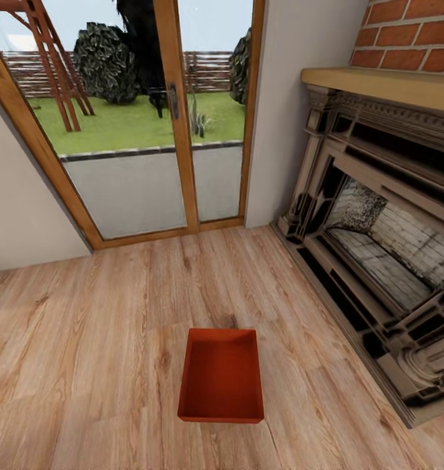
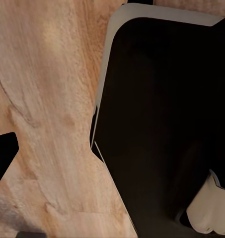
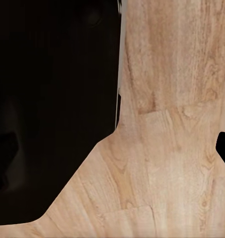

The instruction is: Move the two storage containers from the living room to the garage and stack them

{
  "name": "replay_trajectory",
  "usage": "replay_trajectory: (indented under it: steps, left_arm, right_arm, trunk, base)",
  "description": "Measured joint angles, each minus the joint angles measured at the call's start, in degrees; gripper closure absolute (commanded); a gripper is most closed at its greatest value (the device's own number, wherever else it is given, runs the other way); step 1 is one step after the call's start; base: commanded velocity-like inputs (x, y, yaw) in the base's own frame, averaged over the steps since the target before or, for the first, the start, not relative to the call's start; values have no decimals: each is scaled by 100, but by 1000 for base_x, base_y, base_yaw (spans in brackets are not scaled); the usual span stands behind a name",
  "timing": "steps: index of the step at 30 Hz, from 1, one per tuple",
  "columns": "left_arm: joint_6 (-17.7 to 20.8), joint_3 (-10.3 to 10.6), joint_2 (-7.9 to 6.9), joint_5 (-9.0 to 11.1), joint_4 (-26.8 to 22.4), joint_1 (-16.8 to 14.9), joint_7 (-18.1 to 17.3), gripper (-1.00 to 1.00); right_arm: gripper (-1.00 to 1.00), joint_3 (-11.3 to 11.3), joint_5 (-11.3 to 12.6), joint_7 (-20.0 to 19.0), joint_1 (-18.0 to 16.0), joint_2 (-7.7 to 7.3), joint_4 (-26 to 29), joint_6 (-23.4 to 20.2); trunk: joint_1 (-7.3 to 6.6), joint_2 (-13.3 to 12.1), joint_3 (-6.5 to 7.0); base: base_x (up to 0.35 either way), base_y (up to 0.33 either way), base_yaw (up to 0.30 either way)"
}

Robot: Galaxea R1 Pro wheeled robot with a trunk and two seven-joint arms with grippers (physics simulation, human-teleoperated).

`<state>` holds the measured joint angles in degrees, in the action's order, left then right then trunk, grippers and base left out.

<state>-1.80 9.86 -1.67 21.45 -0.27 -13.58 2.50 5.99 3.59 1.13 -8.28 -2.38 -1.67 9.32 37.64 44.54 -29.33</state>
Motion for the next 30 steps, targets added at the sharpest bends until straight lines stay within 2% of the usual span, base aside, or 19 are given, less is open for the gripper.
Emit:
replay_trajectory:
  steps: [30]
  left_arm:
    - [0,-7,0,0,0,-1,0,-100]
  right_arm:
    - [-100,-3,0,0,0,-1,0,44]
  trunk:
    - [0,0,-274]
  base:
    - [0,0,0]
